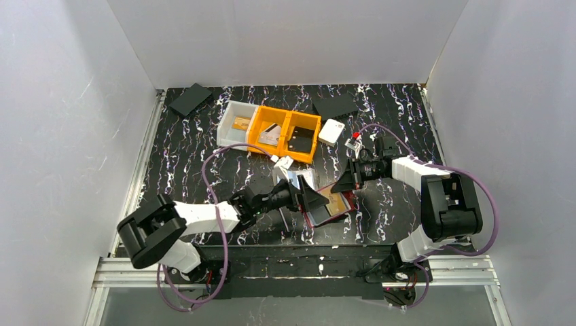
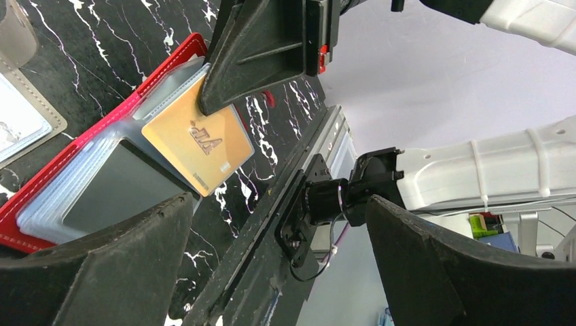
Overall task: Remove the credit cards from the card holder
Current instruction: Remove the credit card from the card holder.
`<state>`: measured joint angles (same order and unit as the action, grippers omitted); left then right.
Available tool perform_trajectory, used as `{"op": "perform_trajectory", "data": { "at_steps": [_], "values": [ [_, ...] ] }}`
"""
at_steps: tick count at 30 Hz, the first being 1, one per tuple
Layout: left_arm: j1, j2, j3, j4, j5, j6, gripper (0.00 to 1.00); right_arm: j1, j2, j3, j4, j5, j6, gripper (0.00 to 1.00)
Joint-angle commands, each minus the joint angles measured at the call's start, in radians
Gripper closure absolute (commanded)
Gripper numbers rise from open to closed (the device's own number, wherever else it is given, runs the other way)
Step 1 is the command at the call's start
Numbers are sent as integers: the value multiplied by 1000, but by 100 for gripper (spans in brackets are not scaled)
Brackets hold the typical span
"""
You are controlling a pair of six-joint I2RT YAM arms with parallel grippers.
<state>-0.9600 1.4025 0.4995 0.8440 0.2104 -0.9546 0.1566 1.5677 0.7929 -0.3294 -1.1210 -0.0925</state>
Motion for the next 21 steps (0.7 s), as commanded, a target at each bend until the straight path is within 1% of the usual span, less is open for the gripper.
{"op": "perform_trajectory", "data": {
  "at_steps": [1,4,8,15,21],
  "values": [
    [-11,70,45,105,13,-40,2,-3,-3,-27,118,-77,112,99],
    [-19,117,54,132,-9,-58,5,-3,0,-44,171,-84,172,99],
    [-23,172,51,173,-33,-81,15,-5,-1,-51,202,-88,207,99],
    [-24,250,37,245,-49,-113,22,-13,2,-69,268,-115,276,99],
    [-23,307,45,320,-43,-144,32,-18,4,-81,309,-138,315,99]
  ]
}}
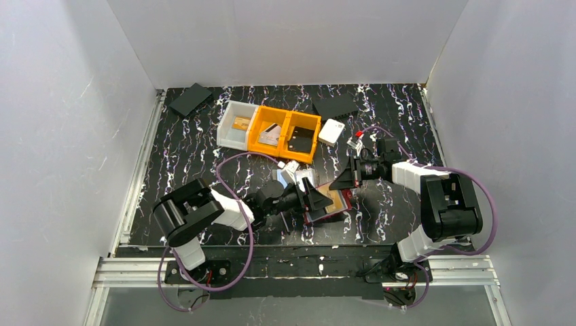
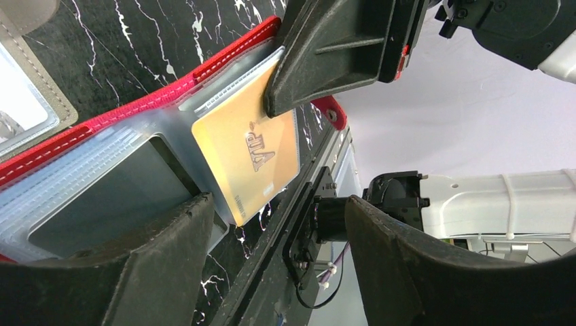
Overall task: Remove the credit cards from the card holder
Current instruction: Remove the credit card from the card holder.
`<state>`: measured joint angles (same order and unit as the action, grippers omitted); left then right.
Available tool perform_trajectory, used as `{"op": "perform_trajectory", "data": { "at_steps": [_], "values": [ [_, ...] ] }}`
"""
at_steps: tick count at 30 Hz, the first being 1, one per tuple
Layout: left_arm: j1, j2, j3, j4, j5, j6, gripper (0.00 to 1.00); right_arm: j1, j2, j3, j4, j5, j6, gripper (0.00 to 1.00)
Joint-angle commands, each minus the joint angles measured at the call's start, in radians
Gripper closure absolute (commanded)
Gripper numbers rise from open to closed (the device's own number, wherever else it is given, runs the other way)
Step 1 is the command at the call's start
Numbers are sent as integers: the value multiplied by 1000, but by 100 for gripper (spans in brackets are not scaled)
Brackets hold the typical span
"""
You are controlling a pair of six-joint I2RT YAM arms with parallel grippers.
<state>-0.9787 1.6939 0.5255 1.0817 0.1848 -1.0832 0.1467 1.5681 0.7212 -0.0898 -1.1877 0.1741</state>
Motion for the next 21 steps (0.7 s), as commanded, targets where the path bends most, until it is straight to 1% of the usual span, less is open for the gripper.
{"op": "perform_trajectory", "data": {
  "at_steps": [1,7,8,9,11,13,20,21],
  "values": [
    [-4,15,17,83,-21,-15,33,-9,4,-10,74,-74,52,99],
    [-5,6,-10,89,-54,-4,36,-13,-1,-16,81,-104,73,99],
    [-5,8,-10,94,-54,-3,37,-13,-2,-17,108,-111,77,99],
    [-5,13,-9,106,-54,-3,40,-13,-2,-18,117,-117,82,99],
    [-4,29,-5,138,-46,-7,49,-13,-2,-20,124,-125,90,99],
    [-4,46,11,174,-28,-14,53,-13,-1,-20,129,-131,94,99],
    [-2,74,-6,217,-44,-37,53,-13,4,-21,137,-151,106,99],
    [-2,79,-14,230,-53,-42,55,-13,5,-22,140,-152,106,99]
  ]
}}
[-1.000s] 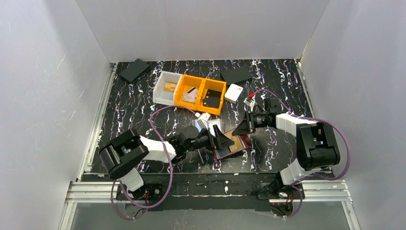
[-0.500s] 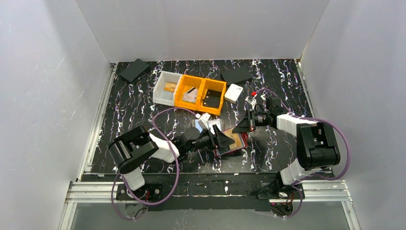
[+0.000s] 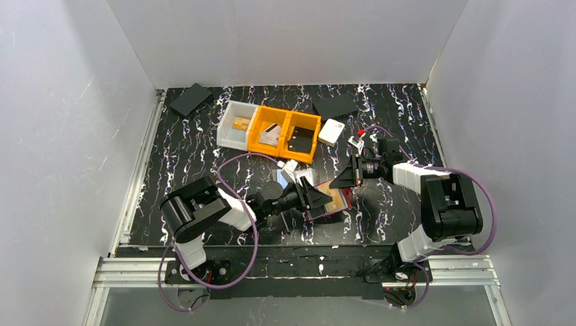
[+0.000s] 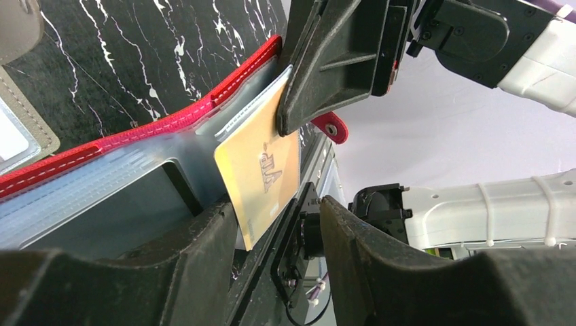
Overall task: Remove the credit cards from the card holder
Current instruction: Remove the credit card from the card holder.
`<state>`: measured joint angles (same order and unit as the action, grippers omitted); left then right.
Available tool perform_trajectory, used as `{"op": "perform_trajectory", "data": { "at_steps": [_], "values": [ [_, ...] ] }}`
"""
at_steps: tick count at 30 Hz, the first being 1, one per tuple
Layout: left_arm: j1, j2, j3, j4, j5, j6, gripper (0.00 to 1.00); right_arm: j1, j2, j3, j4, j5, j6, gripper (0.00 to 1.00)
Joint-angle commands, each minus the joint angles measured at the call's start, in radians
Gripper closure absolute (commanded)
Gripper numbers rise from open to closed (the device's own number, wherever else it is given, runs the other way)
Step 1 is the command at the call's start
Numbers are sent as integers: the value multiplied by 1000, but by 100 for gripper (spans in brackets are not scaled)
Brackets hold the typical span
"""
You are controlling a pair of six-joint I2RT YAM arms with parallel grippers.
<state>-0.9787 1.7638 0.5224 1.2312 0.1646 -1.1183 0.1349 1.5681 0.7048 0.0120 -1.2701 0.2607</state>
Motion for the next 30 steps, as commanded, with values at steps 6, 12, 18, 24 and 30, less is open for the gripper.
{"op": "perform_trajectory", "data": {
  "at_steps": [6,12,18,24,30],
  "values": [
    [2,44,-14,163,-35,-23,77,-1,16,-5,38,-68,24,99],
    [4,29,-25,165,-27,3,100,-1,12,-6,39,-56,20,99],
    [7,4,-65,166,-15,46,100,-3,3,6,-5,-47,-32,63],
    [23,-19,-107,177,-3,74,100,-3,-9,12,-46,-51,-82,55],
    [33,-26,-96,179,34,84,100,5,-3,13,-73,-34,-113,56]
  ]
}}
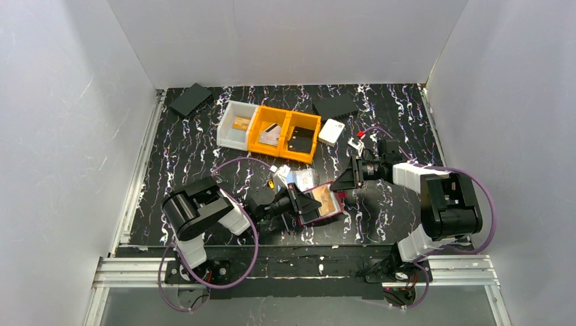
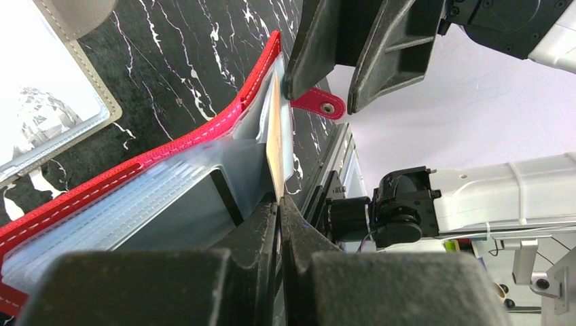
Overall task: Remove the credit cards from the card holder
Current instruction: Remove the credit card from the card holder.
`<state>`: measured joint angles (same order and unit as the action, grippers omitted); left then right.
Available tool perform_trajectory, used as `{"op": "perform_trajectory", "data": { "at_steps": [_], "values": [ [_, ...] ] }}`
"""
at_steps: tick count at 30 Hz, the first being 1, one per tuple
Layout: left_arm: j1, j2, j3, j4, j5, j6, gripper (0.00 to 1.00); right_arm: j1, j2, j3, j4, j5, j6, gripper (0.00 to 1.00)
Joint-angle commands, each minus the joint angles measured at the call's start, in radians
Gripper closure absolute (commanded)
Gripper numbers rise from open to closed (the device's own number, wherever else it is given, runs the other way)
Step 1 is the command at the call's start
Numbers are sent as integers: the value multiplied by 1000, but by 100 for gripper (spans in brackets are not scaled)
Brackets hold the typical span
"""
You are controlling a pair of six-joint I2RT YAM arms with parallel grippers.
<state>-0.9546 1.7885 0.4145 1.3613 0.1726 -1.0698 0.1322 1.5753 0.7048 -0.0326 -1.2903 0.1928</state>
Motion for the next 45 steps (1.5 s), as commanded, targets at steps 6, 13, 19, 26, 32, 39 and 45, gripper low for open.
{"op": "perform_trajectory", "data": {
  "at_steps": [6,13,19,26,32,39,45],
  "values": [
    [11,-37,28,56,60,35,100,23,14,62,-193,78,-182,53],
    [11,-44,30,62,91,56,100,29,13,72,-230,88,-230,50],
    [11,-25,55,68,111,53,100,53,15,76,-224,34,-234,81],
    [20,-34,13,81,106,54,100,52,7,80,-217,19,-240,99],
    [39,-52,-8,88,129,46,94,52,11,76,-215,9,-245,99],
    [53,-48,10,89,170,31,92,52,19,73,-197,-13,-228,99],
    [64,-51,12,94,208,23,91,52,24,64,-166,-23,-199,99]
  ]
}}
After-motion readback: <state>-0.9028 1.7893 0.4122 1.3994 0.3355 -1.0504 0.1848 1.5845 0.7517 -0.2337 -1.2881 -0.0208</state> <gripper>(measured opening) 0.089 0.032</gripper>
